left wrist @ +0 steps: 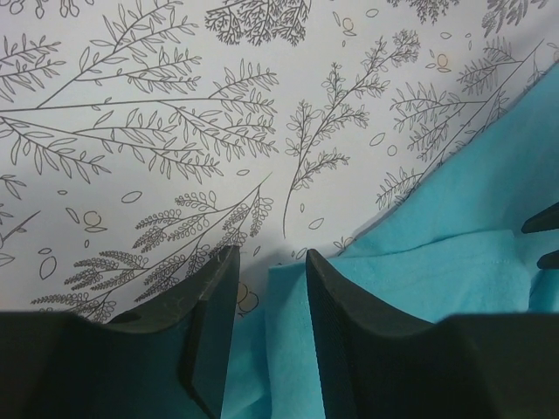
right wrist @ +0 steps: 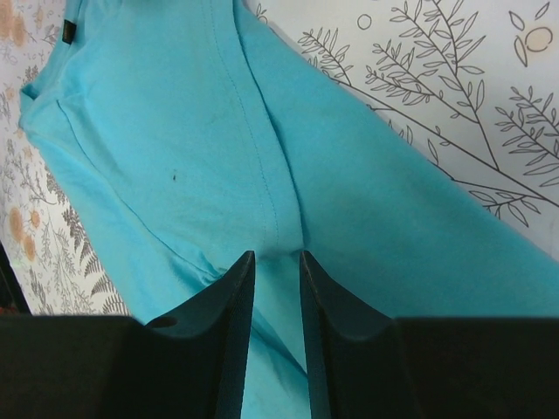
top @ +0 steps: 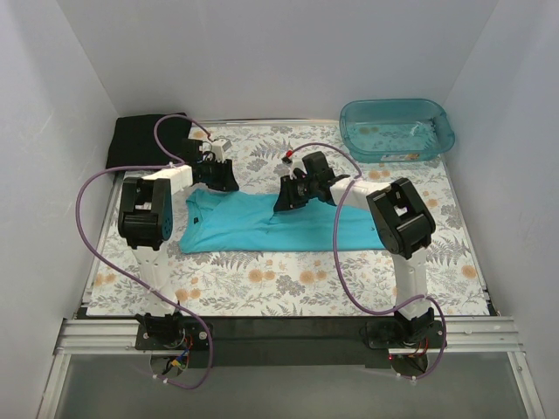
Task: Fold and stack the t-shirts
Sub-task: Fold the tshirt
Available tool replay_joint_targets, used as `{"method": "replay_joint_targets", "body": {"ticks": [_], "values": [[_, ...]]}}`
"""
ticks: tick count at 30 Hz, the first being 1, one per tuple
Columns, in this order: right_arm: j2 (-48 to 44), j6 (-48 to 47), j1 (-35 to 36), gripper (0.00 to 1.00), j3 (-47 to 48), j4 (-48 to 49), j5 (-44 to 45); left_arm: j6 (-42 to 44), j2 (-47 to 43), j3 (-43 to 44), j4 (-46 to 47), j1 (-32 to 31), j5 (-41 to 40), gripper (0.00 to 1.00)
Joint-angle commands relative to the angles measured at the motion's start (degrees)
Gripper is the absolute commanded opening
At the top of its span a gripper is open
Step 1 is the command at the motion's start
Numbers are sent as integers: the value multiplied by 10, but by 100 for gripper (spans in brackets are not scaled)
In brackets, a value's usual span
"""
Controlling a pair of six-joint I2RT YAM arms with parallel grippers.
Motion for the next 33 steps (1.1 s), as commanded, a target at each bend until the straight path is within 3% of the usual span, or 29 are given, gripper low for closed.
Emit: {"method": "replay_joint_targets", "body": {"ticks": [1,9,16,29,33], "values": [[5,4,6,29,29,6,-10,11,5,14,-20,3,19,35],[20,20,7,29,43,8,-11,13,12,17,-37,4,24,23],[32,47,8,29,47,7,-2,13,6,19,-37,5,26,0],[10,83,7,30,18,-1,68,2,-30,11,-17,11,20,0],[12,90,7,30,21,-4,55,-2,-34,7,-10,13,22,0]]}}
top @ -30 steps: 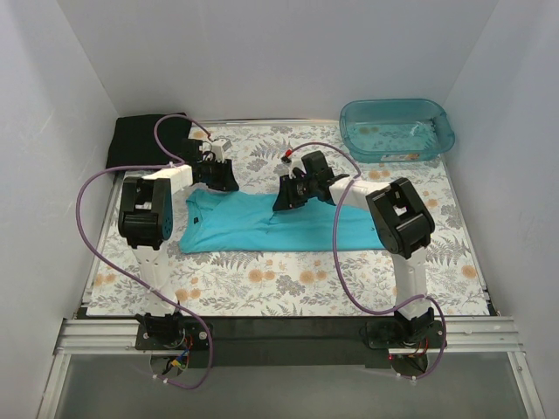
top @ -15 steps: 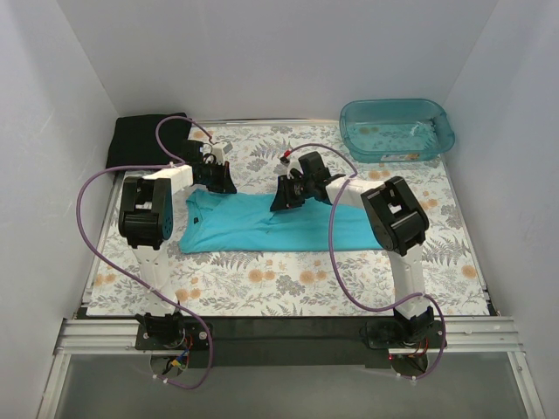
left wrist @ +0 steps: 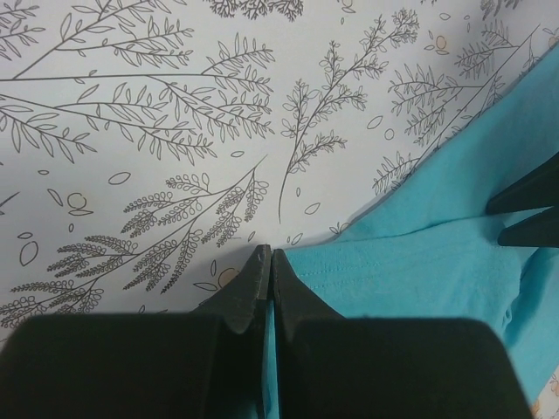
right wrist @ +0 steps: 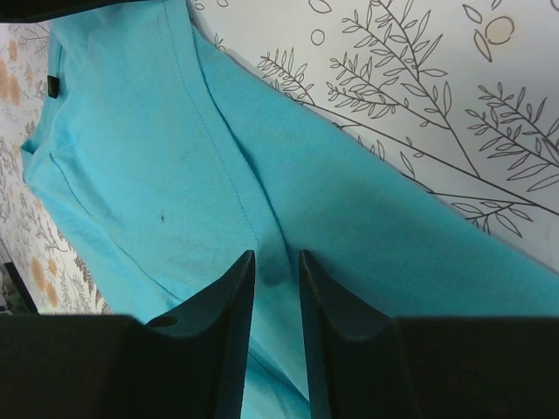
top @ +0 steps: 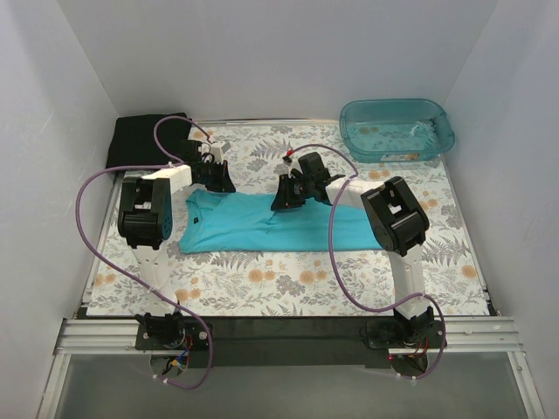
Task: Fold and stack the t-shirts
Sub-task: Fold the tshirt
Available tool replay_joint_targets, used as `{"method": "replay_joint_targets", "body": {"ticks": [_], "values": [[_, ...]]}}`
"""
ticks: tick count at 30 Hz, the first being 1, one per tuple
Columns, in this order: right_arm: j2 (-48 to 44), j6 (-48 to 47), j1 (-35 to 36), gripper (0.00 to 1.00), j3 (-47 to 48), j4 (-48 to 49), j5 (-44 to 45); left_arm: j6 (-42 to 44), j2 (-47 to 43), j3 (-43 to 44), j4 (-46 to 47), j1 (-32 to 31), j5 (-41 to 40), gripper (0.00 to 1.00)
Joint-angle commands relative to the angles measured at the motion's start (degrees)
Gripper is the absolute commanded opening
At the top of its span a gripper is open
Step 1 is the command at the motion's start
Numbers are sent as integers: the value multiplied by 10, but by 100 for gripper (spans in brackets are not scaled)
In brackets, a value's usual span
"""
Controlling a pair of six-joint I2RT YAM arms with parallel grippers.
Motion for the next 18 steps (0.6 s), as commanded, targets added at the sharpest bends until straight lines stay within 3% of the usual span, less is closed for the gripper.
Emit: {"method": "replay_joint_targets", "body": {"ticks": [1,7,11,14,18], "values": [[-20,6,3,29,-5,-7,10,-2,-39,1,16,5,4,0],[-19,7,8,24,-10,-7,5,-8,-39,-3,23,6,11,0],[-23,-4,8,8,-3,-7,11,-9,-44,-5,26,7,11,0],[-29,-13,8,1,3,-8,17,-10,-49,-6,26,10,12,0],[-40,-28,8,1,4,-8,20,-14,-62,-12,30,14,15,0]]}}
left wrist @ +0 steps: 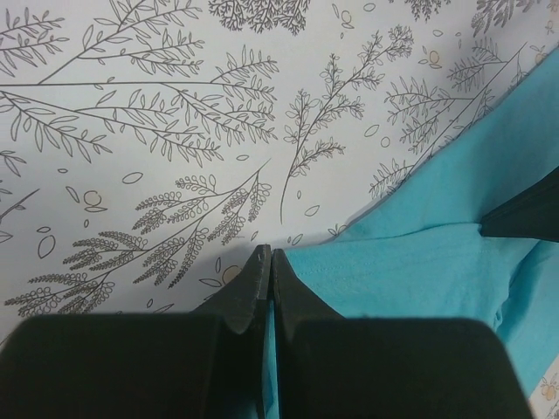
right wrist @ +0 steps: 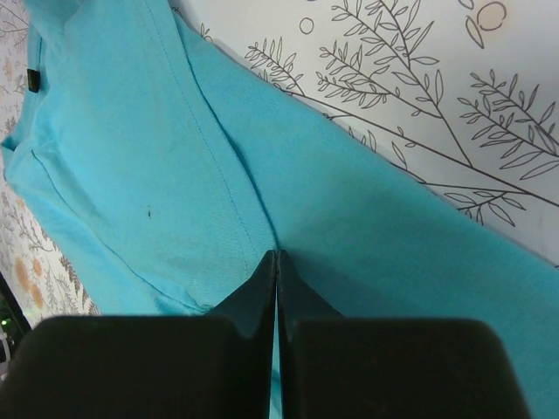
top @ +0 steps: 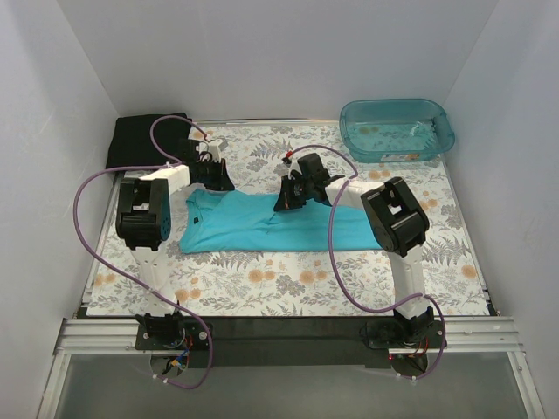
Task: Fold and stack the t-shirts
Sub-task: Fold the tshirt
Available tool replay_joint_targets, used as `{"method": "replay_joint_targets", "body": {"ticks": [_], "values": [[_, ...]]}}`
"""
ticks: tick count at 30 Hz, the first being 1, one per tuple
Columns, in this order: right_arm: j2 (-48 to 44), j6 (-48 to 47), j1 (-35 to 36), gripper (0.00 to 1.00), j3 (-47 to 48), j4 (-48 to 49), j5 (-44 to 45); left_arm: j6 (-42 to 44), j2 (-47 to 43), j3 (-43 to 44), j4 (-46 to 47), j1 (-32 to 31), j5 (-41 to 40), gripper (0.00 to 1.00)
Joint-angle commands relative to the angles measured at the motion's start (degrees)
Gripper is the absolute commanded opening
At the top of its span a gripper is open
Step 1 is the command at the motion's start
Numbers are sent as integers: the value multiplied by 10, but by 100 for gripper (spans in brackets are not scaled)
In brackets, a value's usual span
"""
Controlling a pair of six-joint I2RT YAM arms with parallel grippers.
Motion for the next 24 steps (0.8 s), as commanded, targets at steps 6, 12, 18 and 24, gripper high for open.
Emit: {"method": "replay_joint_targets", "body": {"ticks": [6,12,18,24], "values": [[-50,-47,4,1,13,1,0,-7,-83,-25,25,13,13,0],[-63,-69,10,1,10,2,7,-14,-101,-42,25,14,11,0],[-80,-92,17,1,4,-3,17,-19,-124,-61,25,15,4,0],[-89,-111,32,1,-1,-19,34,-33,-149,-95,25,16,-20,0]]}}
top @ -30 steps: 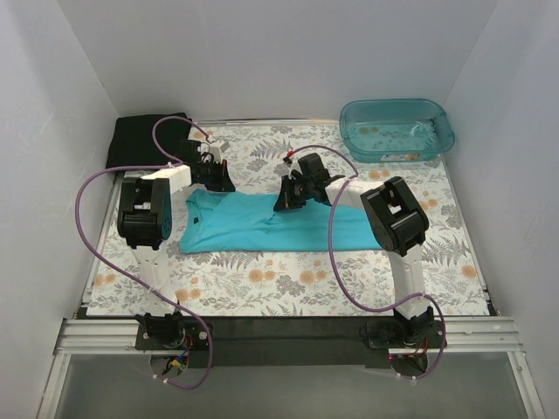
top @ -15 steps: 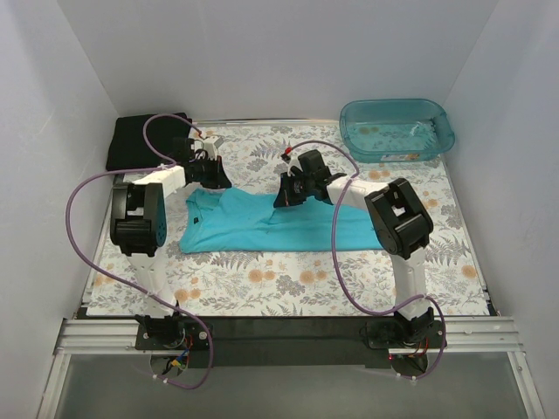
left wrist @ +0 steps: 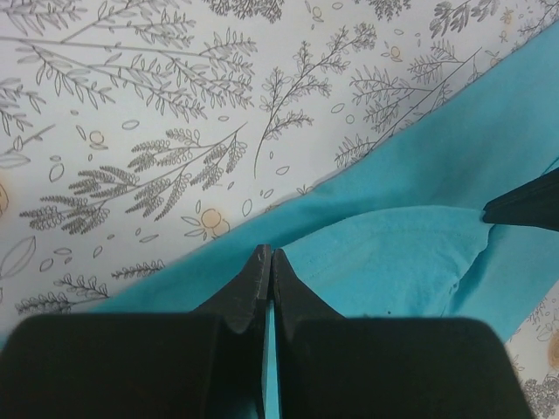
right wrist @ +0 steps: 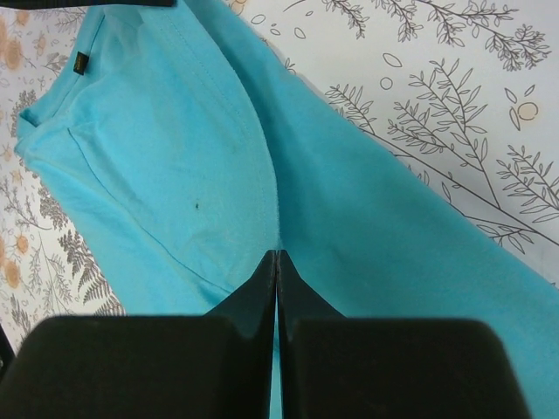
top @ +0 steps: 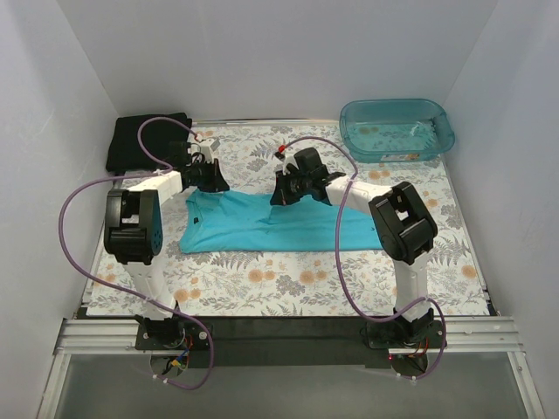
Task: Fold and stack the t-shirts
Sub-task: Fold the tshirt
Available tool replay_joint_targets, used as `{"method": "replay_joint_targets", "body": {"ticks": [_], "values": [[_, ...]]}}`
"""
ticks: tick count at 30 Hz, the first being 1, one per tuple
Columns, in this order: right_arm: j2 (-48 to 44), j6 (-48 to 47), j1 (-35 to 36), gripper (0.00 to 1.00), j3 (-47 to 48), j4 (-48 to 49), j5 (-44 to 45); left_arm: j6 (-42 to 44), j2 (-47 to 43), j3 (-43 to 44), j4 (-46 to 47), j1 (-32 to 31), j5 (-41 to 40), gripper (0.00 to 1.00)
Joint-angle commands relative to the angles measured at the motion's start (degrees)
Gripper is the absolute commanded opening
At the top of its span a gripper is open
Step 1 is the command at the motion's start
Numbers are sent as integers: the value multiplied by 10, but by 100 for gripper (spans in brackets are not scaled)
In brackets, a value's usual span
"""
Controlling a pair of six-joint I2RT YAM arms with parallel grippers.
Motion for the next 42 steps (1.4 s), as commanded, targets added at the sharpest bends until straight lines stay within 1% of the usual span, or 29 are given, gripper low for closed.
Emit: {"method": "replay_joint_targets", "body": {"ticks": [1,14,25,31,36,42], "values": [[-36,-31,12,1,-1,-13,15,-6,-54,-21,4,5,-21,0],[-70,-70,29,1,-35,-20,24,-13,-101,-71,17,7,-53,0],[-74,-82,40,1,-48,-19,-11,-31,-137,-123,22,8,-85,0],[-75,-81,49,1,-46,-18,-32,-42,-158,-131,23,8,-98,0],[-75,-85,57,1,-50,-19,-36,-60,-181,-150,30,8,-113,0],[-69,-88,60,1,-56,-20,-40,-101,-203,-187,37,8,-141,0]]}}
